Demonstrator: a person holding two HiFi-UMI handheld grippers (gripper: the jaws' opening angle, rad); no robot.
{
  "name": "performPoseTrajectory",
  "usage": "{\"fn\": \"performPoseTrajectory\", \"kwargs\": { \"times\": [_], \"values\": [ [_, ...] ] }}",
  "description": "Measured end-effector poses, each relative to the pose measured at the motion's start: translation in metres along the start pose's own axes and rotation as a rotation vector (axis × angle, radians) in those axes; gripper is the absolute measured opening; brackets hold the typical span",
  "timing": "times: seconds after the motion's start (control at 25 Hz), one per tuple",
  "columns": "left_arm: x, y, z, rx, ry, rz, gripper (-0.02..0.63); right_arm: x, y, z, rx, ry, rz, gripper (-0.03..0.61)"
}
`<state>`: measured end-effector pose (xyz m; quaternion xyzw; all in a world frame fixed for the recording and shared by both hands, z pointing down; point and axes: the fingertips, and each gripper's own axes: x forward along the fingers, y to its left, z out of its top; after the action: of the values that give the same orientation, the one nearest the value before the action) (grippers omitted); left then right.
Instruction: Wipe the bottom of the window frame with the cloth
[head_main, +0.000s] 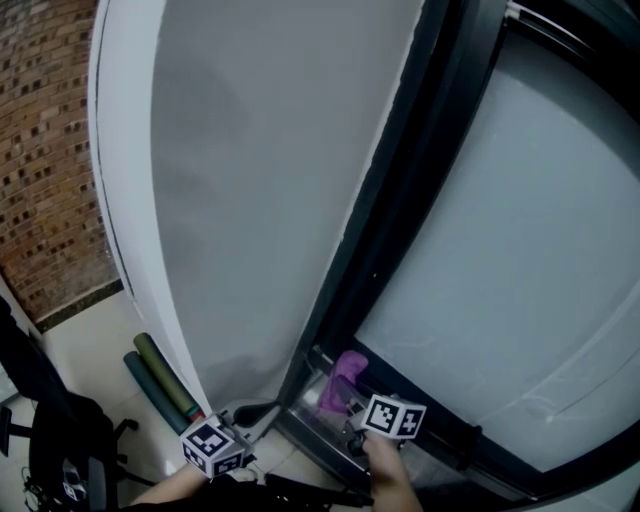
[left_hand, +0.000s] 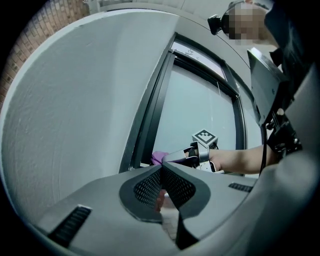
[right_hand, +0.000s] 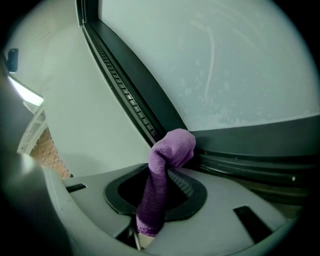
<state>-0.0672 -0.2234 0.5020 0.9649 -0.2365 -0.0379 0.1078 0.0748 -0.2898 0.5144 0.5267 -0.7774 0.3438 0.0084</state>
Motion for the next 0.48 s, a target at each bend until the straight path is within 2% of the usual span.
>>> {"fn": "performPoseTrajectory", "kwargs": {
  "times": [0.16,0.32,0.48],
  "values": [
    [0.002,-0.005,-0.003,0.004,0.017,-0.017,0.005,-0.020,0.013,-0.014,-0.026,-0.022,0.062,0.089],
    [0.006,-0.012,0.000,0.019,0.009,-0.050,0.005,-0.048,0.011,-0.021,-0.035,-0.107,0.092,0.089],
    [0.016,-0.016,-0.001,0.047,0.005,-0.060,0.005,-0.087,0.014,-0.011,-0.117,-0.221,0.061,0.089]
  ]
}}
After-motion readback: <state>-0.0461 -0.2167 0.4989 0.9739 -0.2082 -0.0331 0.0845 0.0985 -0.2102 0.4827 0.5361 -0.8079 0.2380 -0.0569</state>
